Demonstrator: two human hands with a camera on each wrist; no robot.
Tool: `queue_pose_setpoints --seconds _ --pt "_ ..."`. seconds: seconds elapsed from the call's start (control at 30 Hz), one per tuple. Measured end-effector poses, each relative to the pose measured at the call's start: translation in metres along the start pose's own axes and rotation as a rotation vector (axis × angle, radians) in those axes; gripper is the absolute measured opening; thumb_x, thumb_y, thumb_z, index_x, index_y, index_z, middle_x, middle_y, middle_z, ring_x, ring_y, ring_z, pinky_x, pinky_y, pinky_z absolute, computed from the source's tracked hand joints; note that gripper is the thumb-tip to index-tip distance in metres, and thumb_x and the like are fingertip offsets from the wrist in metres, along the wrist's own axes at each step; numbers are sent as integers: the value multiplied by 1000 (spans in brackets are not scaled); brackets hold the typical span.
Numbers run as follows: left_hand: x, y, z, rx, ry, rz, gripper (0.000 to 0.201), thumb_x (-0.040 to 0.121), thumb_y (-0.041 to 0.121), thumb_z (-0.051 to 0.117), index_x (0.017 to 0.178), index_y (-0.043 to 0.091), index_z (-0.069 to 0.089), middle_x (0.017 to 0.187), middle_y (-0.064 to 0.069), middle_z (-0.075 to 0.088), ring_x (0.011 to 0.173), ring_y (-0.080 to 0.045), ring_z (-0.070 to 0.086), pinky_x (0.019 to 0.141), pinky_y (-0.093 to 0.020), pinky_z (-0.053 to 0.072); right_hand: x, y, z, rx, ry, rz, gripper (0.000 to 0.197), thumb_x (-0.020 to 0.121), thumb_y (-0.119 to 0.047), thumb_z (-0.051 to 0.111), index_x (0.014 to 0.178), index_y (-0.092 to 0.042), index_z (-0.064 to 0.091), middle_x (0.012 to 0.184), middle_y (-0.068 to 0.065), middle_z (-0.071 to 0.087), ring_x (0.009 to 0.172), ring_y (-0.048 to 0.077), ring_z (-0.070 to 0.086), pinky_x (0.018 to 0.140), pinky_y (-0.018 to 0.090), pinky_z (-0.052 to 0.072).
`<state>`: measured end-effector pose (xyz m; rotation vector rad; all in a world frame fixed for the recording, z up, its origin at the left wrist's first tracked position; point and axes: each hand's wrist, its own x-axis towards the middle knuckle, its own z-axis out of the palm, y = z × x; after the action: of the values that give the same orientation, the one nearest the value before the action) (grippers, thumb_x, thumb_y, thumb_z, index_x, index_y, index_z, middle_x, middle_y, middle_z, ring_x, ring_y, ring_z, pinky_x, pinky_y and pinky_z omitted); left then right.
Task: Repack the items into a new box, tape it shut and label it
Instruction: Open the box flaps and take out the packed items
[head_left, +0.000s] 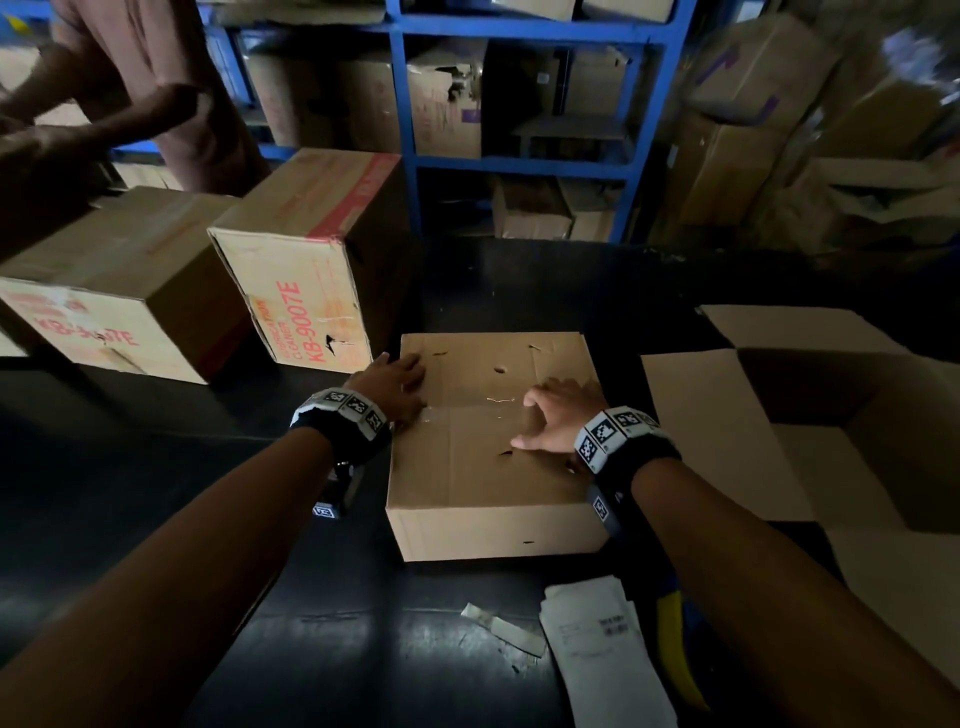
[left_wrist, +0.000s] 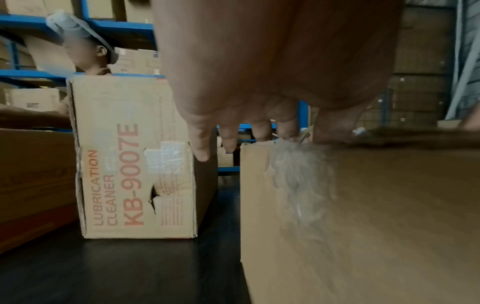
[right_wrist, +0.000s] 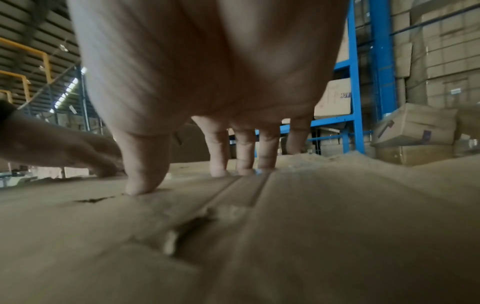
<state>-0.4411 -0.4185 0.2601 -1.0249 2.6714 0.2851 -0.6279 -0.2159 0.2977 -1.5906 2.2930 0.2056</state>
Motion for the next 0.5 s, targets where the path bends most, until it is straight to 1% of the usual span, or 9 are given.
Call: queue_pose_setpoints --seconds 0.1,0.17,0.23,0.27,0.3,0.37,0.4,0.43,0.5 --pt "-6 2 -8 -136 11 31 51 94 28 45 143 20 33 156 -2 21 143 -25 17 117 -47 15 -4 5 -3 75 111 -54 58 71 -67 61 112 -29 44 115 -6 57 110 22 54 101 40 33" --pt "-12 5 -12 -314 22 -38 49 99 17 35 146 12 23 158 -8 8 146 -25 4 117 -45 10 -11 8 -8 162 183 -77 57 66 -64 67 105 -33 41 112 -6 58 105 22 55 94 40 43" --pt "-18 8 -19 -408 52 -59 50 101 16 26 148 10 8 158 -11 -3 145 -28 -4 117 -43 7 -22 8 -14 210 270 -109 56 65 -58 72 106 -34 43 116 -6 57 104 20 55 89 40 48" --pt "-24 15 -24 -507 53 -89 48 102 19 26 147 11 12 157 -13 3 145 -31 -1 117 -42 7 -28 6 -17 207 301 -132 54 67 -54 73 108 -34 44 118 -7 57 105 19 55 89 40 49" --pt "-34 21 -32 -647 66 -112 44 102 24 28 144 13 27 155 -15 16 144 -34 9 115 -41 12 -34 4 -19 197 327 -159 51 70 -51 72 111 -33 46 119 -7 57 106 18 55 90 39 49" --pt "-49 30 -40 -828 215 15 36 100 36 33 122 21 58 135 -11 51 128 -30 42 102 -37 34 -44 2 -22 201 374 -188 42 79 -41 67 117 -31 51 120 -7 60 108 18 57 91 38 49" --pt "-57 34 -43 -978 235 76 35 98 40 36 112 24 64 121 -4 61 115 -23 53 92 -34 39 -49 1 -24 249 402 -184 35 84 -35 62 118 -29 55 119 -6 62 108 17 58 92 37 49" --pt "-66 36 -43 -1071 211 157 34 96 44 39 106 27 66 113 0 65 106 -18 58 87 -32 41 -54 1 -26 330 425 -174 30 89 -30 58 118 -28 60 118 -5 65 108 16 60 94 35 50" --pt "-85 40 -37 -1046 148 292 29 95 42 43 108 28 65 112 4 67 103 -1 59 93 -22 43 -67 1 -30 490 464 -161 26 93 -24 55 115 -21 69 115 -4 70 108 11 63 97 30 49"
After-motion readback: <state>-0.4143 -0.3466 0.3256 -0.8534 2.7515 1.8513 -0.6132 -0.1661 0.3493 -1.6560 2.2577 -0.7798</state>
